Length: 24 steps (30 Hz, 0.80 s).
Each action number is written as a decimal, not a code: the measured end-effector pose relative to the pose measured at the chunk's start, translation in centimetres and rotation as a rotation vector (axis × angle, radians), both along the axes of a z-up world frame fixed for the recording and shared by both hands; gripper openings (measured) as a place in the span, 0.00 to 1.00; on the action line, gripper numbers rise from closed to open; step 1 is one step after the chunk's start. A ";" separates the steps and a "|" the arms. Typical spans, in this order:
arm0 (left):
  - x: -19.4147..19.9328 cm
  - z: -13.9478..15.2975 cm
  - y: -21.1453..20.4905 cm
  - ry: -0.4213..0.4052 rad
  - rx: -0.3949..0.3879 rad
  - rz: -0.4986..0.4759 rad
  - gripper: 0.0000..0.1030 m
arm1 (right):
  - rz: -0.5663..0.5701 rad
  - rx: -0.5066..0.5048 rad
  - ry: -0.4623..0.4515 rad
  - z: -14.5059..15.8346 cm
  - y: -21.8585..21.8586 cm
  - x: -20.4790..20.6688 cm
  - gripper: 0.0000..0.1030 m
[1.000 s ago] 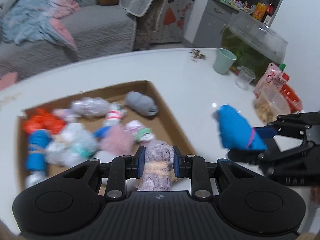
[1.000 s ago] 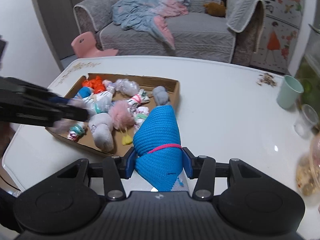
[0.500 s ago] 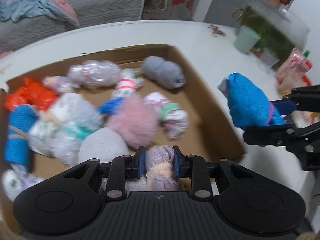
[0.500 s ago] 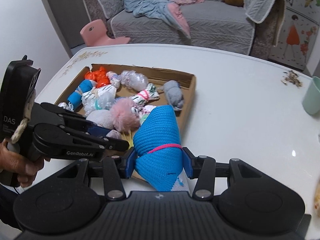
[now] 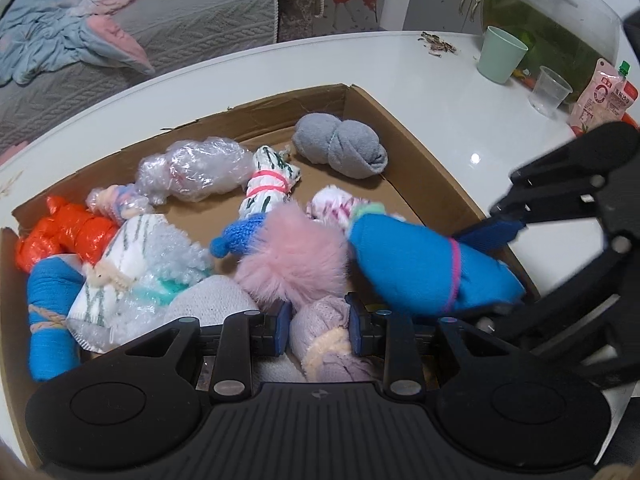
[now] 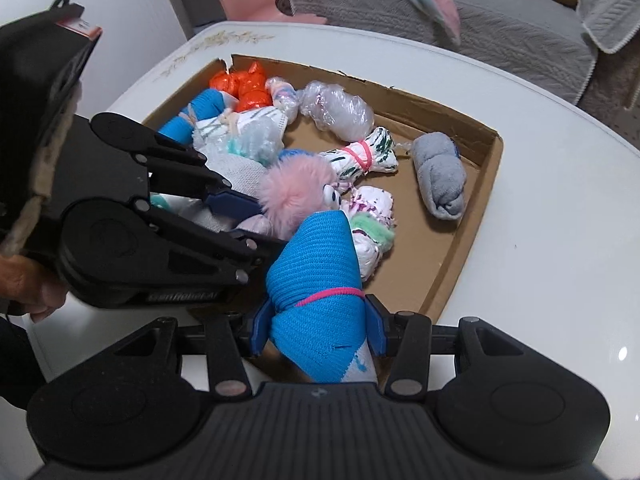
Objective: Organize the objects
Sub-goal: 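Lower both held socks into the box and open both grippers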
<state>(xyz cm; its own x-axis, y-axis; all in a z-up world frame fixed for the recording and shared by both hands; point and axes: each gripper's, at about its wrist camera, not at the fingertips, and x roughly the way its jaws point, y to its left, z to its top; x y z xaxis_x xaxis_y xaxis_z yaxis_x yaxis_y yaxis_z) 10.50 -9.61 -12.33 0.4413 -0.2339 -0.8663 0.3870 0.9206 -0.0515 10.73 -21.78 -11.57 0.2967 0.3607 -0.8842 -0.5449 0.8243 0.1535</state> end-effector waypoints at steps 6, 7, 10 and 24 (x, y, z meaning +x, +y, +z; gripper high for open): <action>0.1 -0.3 -0.2 0.007 0.023 -0.005 0.35 | 0.039 -0.083 -0.054 -0.6 0.5 0.9 0.43; 0.0 -0.4 -0.4 0.002 0.041 -0.014 0.35 | 0.045 -0.093 -0.065 -0.5 0.6 0.9 0.43; -0.5 -0.7 -1.1 -0.023 0.085 -0.060 0.36 | 0.074 -0.123 -0.088 -0.6 0.9 0.8 0.43; -0.9 -0.6 -1.1 -0.012 0.020 -0.147 0.59 | 0.226 -0.108 -0.050 -0.9 0.8 1.2 0.49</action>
